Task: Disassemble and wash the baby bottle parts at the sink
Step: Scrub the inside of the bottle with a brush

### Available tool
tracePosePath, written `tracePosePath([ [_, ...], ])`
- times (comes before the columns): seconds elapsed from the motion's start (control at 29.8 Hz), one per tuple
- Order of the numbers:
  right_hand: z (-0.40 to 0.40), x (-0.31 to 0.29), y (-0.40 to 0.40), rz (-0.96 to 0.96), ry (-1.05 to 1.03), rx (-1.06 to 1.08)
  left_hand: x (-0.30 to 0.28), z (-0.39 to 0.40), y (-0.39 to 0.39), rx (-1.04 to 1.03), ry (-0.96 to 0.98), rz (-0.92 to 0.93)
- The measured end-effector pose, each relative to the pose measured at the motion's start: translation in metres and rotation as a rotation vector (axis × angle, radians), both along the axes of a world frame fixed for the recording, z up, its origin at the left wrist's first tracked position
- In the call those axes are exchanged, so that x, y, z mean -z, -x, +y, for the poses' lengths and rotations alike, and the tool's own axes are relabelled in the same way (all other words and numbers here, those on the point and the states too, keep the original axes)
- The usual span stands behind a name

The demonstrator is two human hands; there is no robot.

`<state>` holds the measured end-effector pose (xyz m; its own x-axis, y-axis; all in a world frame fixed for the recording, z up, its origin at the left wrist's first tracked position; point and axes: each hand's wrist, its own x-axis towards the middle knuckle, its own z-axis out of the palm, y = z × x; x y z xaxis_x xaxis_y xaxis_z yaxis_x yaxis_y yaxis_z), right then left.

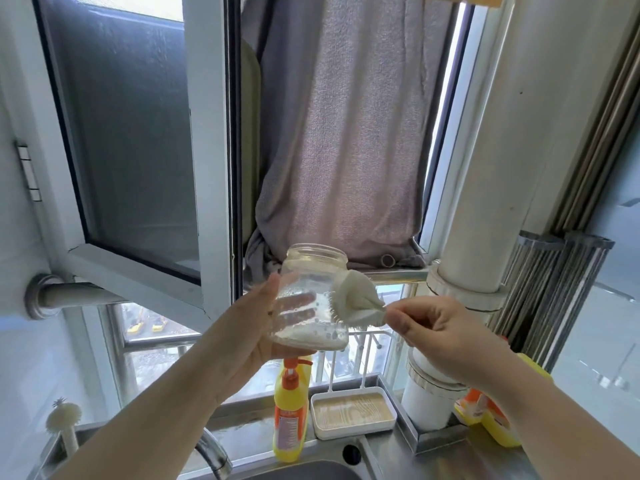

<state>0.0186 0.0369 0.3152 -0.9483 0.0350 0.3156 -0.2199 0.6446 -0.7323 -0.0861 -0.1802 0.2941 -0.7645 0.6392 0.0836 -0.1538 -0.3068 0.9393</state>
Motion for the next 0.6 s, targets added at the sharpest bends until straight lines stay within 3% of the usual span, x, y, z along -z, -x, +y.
tracePosePath([
  [0.13,-0.008,0.002,0.005,0.081,-0.046,0.001,0.0,0.006,0.0,-0.035,0.193,0.215],
  [0.34,-0.003,-0.009,-0.003,0.034,-0.194,-0.035,0.009,-0.002,0.003,-0.006,0.096,0.144],
  [0.47,-0.008,-0.017,0.006,0.147,-0.171,-0.042,0.007,0.003,-0.001,0.022,0.078,0.127],
  [0.6,-0.004,-0.015,-0.002,0.023,-0.276,-0.073,0.007,-0.001,0.0,0.044,0.019,0.125],
])
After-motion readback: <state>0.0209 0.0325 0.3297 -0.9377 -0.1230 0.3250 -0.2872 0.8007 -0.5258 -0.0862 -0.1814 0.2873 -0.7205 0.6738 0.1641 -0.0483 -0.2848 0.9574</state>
